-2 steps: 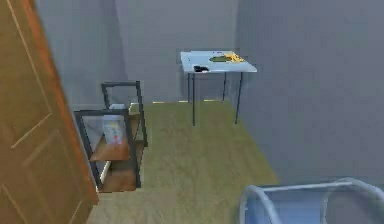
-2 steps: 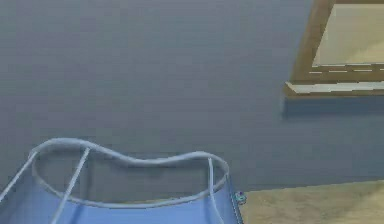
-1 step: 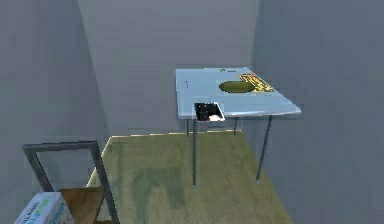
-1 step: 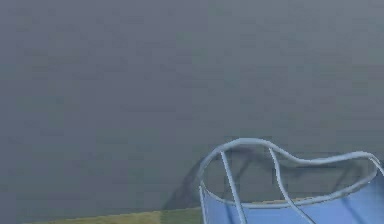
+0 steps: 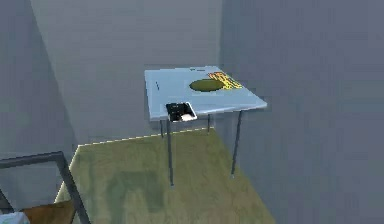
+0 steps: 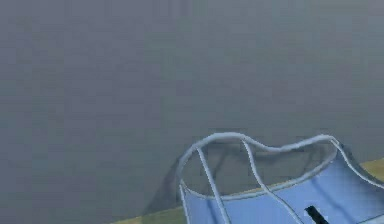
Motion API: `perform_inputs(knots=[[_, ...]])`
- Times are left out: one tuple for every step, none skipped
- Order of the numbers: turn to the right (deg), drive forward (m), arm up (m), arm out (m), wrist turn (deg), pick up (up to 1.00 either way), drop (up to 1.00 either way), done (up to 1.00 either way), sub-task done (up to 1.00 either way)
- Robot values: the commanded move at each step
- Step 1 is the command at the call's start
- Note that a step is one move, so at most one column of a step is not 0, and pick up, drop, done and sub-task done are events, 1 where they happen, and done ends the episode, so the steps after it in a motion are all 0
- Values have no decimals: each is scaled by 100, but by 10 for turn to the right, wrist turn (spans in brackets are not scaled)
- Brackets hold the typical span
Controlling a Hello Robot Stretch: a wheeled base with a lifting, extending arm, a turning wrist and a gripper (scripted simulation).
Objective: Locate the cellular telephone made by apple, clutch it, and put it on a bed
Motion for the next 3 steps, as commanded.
perform_inputs(knots=[[0, 25, 0, 0, 0, 0, 0, 0, 0], [-450, 0, 0, 0, 0, 0, 0, 0, 0], [-450, 0, 0, 0, 0, 0, 0, 0, 0]])
